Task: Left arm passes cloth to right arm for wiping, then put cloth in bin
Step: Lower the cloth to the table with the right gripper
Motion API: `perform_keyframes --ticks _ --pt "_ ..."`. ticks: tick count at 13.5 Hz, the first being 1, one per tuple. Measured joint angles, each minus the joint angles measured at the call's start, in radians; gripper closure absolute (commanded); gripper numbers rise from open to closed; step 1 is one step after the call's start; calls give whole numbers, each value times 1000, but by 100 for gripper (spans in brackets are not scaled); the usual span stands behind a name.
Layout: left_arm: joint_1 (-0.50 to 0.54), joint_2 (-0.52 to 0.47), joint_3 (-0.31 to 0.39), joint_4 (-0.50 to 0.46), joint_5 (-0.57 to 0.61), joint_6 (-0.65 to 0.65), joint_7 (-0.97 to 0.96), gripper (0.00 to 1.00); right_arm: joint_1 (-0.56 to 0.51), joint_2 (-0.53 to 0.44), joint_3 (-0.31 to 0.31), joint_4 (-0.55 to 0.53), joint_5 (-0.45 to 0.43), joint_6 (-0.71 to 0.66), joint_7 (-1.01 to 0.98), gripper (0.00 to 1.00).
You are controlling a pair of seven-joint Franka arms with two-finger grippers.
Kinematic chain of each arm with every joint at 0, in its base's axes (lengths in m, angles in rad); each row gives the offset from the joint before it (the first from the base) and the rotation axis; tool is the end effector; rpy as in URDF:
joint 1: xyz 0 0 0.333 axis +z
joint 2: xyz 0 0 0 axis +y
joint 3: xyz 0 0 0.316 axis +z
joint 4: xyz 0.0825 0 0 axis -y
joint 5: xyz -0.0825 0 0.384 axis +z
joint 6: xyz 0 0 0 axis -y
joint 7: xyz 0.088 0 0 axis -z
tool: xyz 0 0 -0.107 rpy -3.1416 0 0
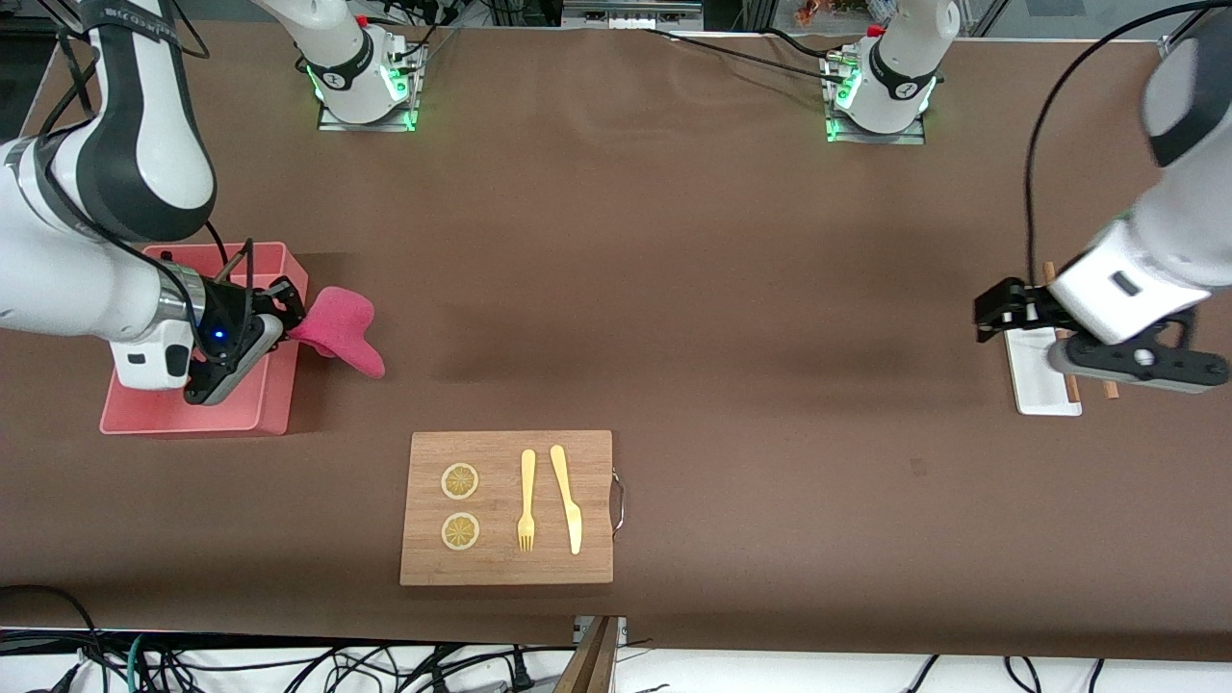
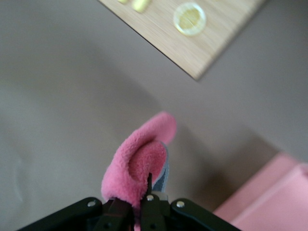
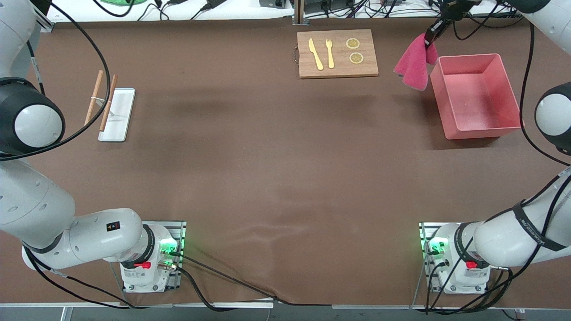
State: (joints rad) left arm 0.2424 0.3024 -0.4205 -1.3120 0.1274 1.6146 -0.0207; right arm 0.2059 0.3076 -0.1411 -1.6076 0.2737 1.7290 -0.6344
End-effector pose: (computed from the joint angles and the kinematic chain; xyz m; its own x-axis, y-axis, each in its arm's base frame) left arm 0.6407 -0.0598 0.5823 0.9895 -0.1423 0.0254 -0.1423 -0.9898 -0.0050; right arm 0.6274 0.0743 0.4396 0.8037 0.5946 -0.0232 0.5654 -0.7751 -0.2821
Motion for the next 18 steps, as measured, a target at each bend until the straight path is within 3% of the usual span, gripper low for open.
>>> perform_keyframes --ticks 3,5,11,18 --pt "-177 -137 260 -181 -91 75 163 0 3 -33 10 -74 -96 20 251 100" --pt "-233 -209 328 -283 -91 97 182 0 6 -34 21 -138 -130 77 371 100" --pt "-236 -229 341 -329 -91 125 191 0 11 -13 55 -414 -140 460 511 100" --pt "-255 -205 311 -327 -65 136 199 0 97 109 61 -439 -140 652 646 100"
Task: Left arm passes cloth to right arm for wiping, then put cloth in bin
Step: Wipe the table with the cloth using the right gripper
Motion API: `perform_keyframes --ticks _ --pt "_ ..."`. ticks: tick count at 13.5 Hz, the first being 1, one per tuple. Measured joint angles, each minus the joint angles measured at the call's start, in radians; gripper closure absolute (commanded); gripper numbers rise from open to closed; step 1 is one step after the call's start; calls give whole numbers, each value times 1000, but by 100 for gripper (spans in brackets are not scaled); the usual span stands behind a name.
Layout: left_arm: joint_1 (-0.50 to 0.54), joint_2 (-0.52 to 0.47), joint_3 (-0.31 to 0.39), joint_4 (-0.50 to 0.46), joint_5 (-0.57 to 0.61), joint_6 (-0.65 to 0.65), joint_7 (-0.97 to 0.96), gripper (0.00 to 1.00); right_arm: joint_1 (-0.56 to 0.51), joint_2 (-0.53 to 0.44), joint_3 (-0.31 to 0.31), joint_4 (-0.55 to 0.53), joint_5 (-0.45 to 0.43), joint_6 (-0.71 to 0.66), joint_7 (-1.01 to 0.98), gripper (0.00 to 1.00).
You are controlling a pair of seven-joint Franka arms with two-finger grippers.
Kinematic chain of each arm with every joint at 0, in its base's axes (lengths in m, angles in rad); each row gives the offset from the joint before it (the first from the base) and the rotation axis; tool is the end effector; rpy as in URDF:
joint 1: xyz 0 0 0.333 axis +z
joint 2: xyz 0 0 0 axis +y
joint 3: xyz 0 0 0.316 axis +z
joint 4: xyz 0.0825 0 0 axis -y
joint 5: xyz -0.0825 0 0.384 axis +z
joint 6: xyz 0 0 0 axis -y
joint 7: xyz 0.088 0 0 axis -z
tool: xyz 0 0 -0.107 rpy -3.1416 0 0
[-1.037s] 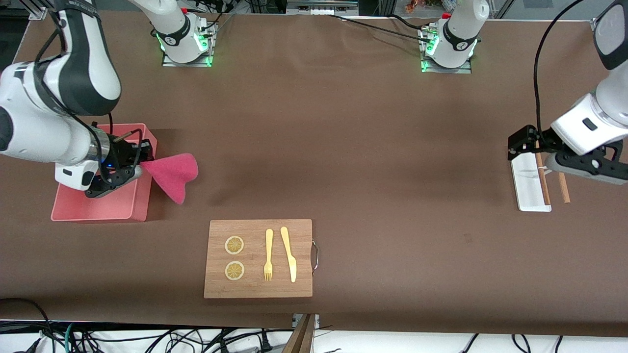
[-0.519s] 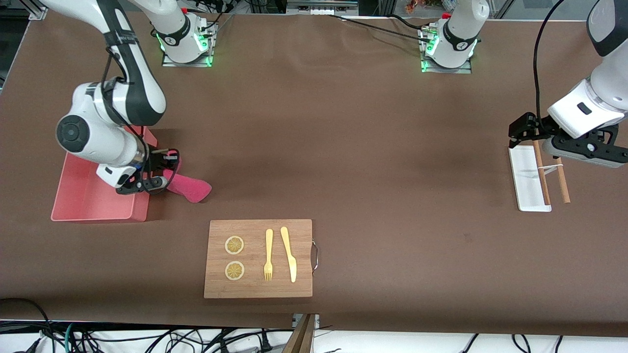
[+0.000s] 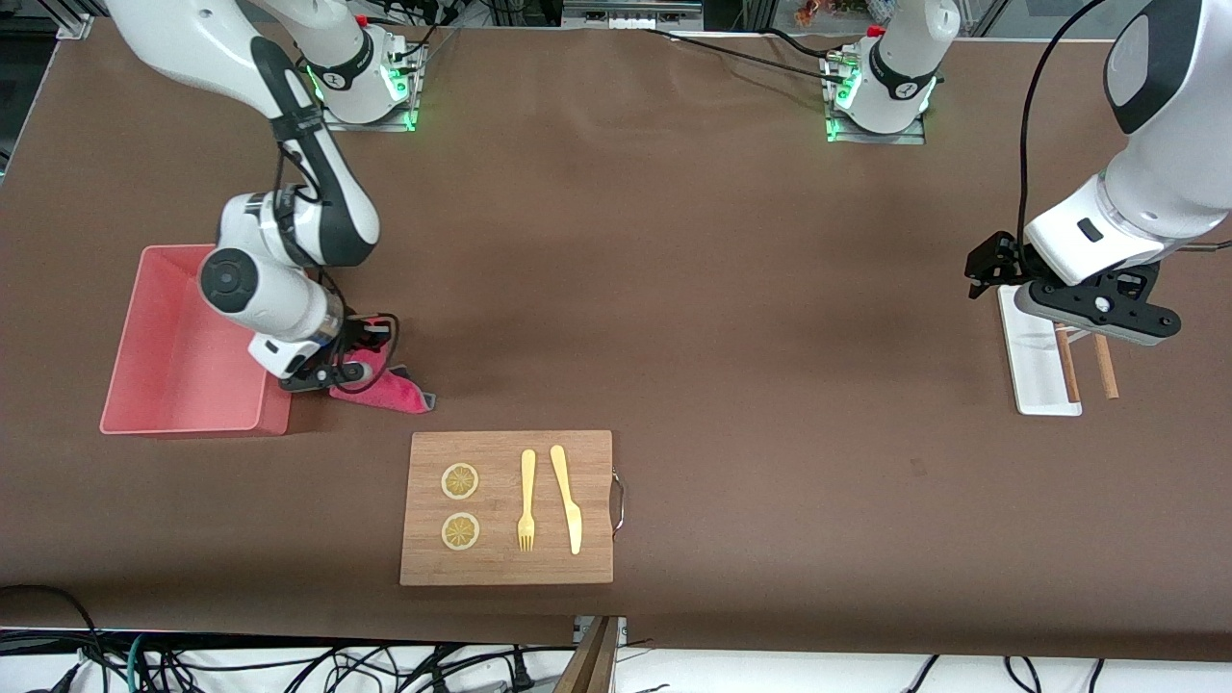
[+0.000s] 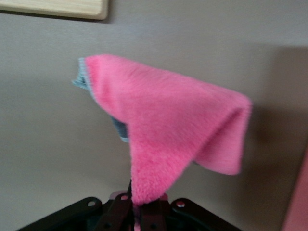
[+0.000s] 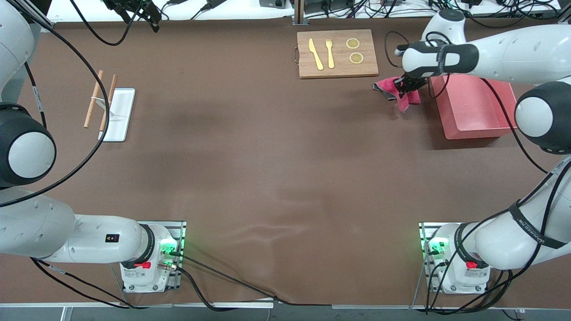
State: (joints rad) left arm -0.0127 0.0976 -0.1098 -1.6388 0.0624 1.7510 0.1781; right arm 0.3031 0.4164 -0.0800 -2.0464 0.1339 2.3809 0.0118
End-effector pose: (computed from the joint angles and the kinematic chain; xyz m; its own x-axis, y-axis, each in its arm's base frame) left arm 0.5912 -0.0645 0.5523 0.9521 -0.3059 0.0057 -0.3052 -0.9508 -0.0527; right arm 0.5727 0.1319 0.2285 0.9897 0.1175 -0.0821 0.1136 -0.9922 -0.0509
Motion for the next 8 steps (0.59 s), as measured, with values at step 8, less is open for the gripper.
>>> perform_keyframes --ticks 8 --pt "28 -35 18 4 -64 -82 1 0 270 38 10 92 1 6 531 100"
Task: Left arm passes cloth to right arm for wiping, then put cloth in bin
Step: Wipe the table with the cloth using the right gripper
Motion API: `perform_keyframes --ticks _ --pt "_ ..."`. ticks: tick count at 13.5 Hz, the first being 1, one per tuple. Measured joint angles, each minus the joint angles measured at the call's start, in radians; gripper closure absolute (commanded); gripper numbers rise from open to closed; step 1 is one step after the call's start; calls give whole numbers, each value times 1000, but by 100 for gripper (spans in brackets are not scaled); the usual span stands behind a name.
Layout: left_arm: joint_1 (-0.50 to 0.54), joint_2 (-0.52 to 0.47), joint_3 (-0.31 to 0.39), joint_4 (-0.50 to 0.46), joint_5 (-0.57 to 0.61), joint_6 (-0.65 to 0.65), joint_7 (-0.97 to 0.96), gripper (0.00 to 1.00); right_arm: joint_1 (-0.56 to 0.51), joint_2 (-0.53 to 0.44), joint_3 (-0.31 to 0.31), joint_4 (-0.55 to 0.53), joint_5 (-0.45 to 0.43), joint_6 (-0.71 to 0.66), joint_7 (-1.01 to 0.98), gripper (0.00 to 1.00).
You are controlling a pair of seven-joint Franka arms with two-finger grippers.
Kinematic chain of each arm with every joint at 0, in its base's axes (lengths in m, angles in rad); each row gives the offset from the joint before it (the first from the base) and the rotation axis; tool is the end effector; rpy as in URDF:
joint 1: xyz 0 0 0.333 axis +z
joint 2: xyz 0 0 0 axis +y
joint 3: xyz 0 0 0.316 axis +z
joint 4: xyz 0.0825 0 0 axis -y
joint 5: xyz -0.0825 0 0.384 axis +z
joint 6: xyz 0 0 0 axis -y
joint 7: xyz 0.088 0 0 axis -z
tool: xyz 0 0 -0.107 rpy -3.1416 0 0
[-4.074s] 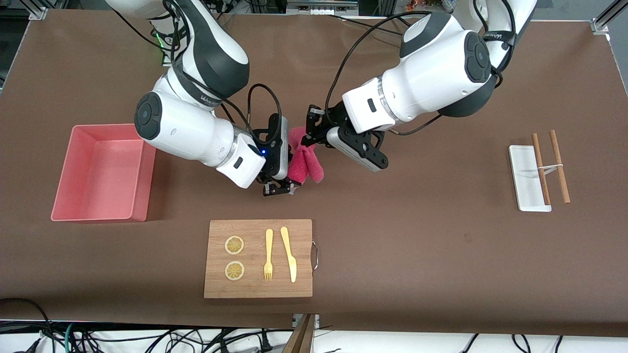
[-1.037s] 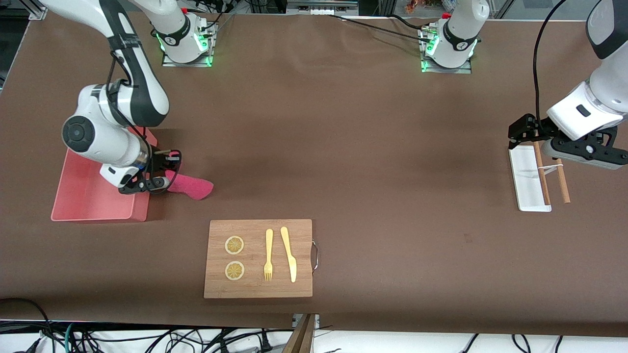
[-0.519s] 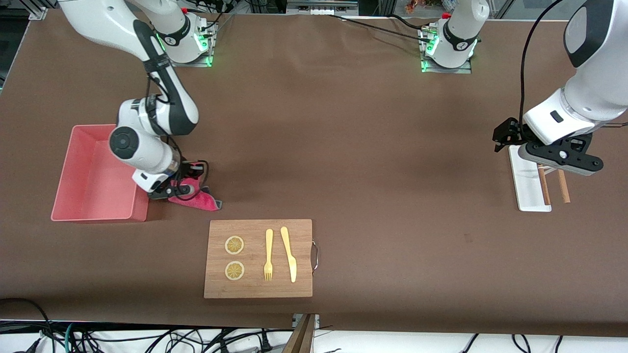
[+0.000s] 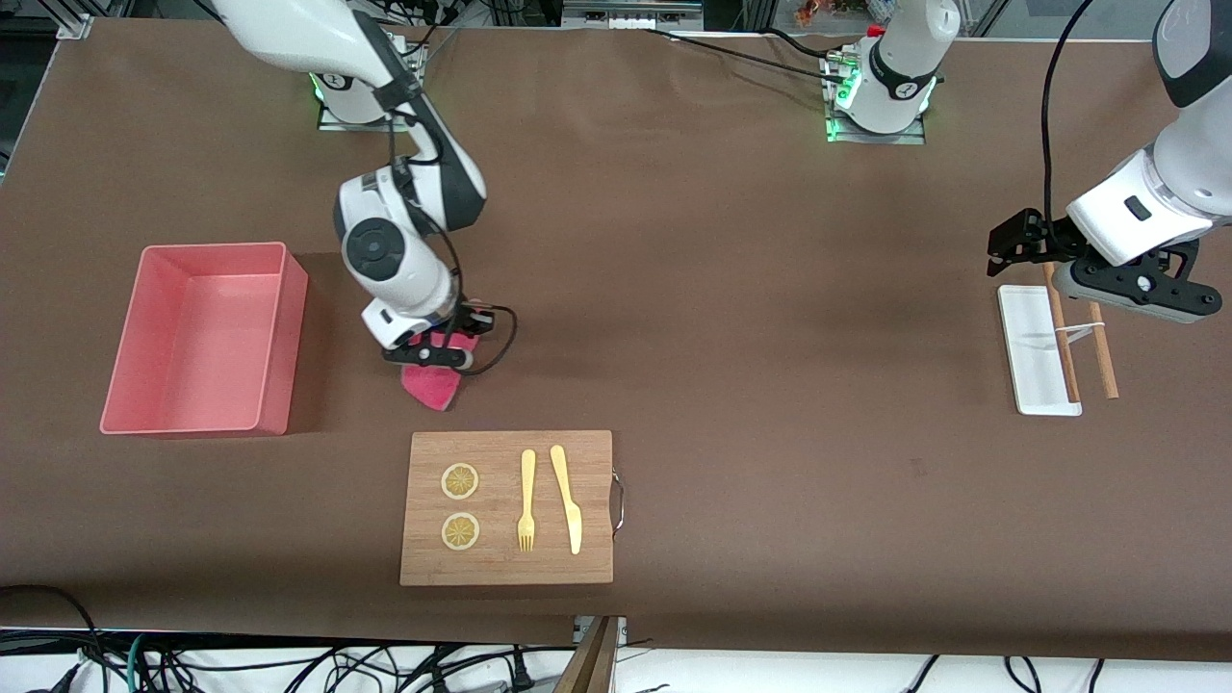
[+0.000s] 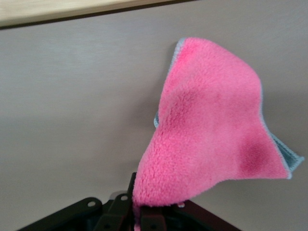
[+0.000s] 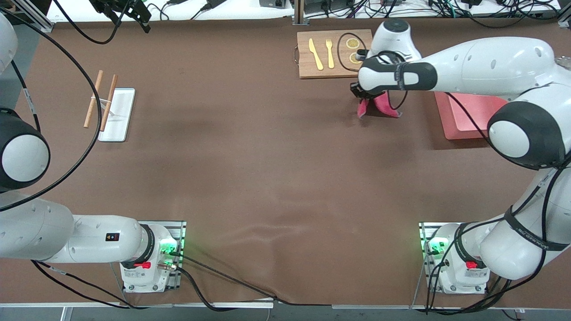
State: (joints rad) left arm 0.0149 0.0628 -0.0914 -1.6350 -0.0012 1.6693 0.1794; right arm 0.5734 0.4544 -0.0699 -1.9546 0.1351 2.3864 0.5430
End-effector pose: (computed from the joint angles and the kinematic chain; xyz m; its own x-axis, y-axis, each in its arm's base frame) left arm 0.5768 -0.0429 0.5671 0.9671 -0.2530 -0.0265 -0.2527 -0.9675 0.0119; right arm 0.5388 0.3000 0.2421 0.9901 -0.1306 -0.0506 -0.1326 -0.9904 -0.0392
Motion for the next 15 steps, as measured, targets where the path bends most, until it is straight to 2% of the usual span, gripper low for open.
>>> perform_keyframes --ticks 4,8,11,15 --pt "8 -1 0 0 0 0 1 0 104 40 13 88 4 0 238 100" --pt "8 -1 -3 0 0 0 1 0 123 63 57 175 27 -32 372 100" --pt "8 -1 -13 0 0 -9 1 0 92 63 51 191 28 -74 377 100" --pt "8 -3 -17 13 1 -15 1 0 -22 62 48 178 28 -143 299 100"
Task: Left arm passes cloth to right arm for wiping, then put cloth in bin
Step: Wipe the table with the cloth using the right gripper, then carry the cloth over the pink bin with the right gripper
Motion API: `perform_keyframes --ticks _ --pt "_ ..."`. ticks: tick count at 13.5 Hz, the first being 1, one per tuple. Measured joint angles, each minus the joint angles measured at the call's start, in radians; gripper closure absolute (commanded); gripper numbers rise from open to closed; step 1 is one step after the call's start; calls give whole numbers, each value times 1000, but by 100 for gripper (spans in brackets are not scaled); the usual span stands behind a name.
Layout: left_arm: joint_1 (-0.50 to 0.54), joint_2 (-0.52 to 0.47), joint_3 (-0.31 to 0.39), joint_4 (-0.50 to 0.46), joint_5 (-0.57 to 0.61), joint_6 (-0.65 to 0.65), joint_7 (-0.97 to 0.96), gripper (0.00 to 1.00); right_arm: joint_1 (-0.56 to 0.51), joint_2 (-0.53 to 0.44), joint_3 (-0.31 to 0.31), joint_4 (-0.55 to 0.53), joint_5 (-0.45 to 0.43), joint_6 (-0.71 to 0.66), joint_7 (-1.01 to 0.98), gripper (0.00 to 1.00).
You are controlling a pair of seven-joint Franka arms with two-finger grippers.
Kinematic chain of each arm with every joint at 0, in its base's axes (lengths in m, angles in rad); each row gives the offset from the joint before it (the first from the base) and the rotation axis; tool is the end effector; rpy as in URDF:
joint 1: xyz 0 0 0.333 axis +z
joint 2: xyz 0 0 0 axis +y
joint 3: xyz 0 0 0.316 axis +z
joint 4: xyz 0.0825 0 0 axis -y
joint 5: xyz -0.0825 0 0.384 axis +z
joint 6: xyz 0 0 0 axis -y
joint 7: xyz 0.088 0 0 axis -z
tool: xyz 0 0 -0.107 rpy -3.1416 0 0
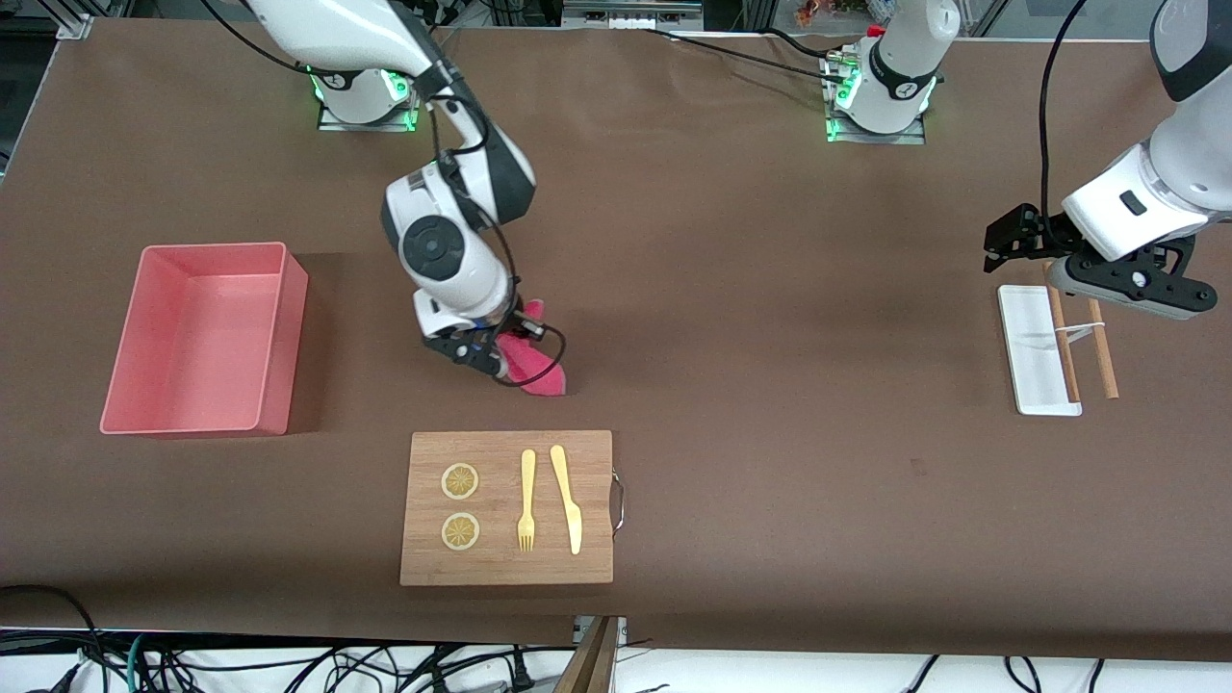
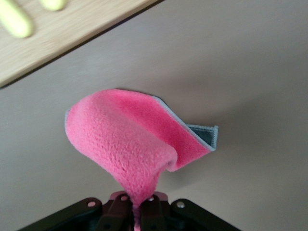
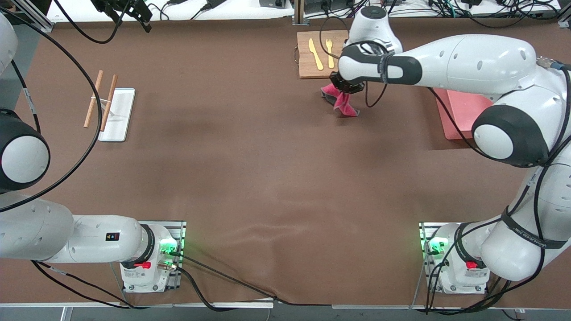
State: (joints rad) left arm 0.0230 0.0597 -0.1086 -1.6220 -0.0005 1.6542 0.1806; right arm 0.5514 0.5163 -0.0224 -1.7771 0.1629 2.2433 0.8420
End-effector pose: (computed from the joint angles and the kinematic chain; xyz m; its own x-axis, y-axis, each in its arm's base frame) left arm 0.5749 -0.0477 0.5738 0.9645 -0.2630 -0.0255 -0.2628 -0.9648 0.0117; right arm 0.5609 0.3346 0.2640 0.9093 -0.3986 -0.1193 -0.4049 -0.9138 -0.0327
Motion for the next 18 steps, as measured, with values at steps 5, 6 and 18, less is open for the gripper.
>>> perform_keyframes --ticks 5,6,18 --pt "1 -4 -12 21 0 -92 0 0 -136 -25 -4 -101 -1 -7 -241 100" --pt "0 -5 -17 30 0 -114 0 0 -175 -38 -5 -124 -1 -7 -315 100" --pt "-7 77 -7 170 25 -166 -8 0 -493 -128 -35 -234 -23 13 -915 100"
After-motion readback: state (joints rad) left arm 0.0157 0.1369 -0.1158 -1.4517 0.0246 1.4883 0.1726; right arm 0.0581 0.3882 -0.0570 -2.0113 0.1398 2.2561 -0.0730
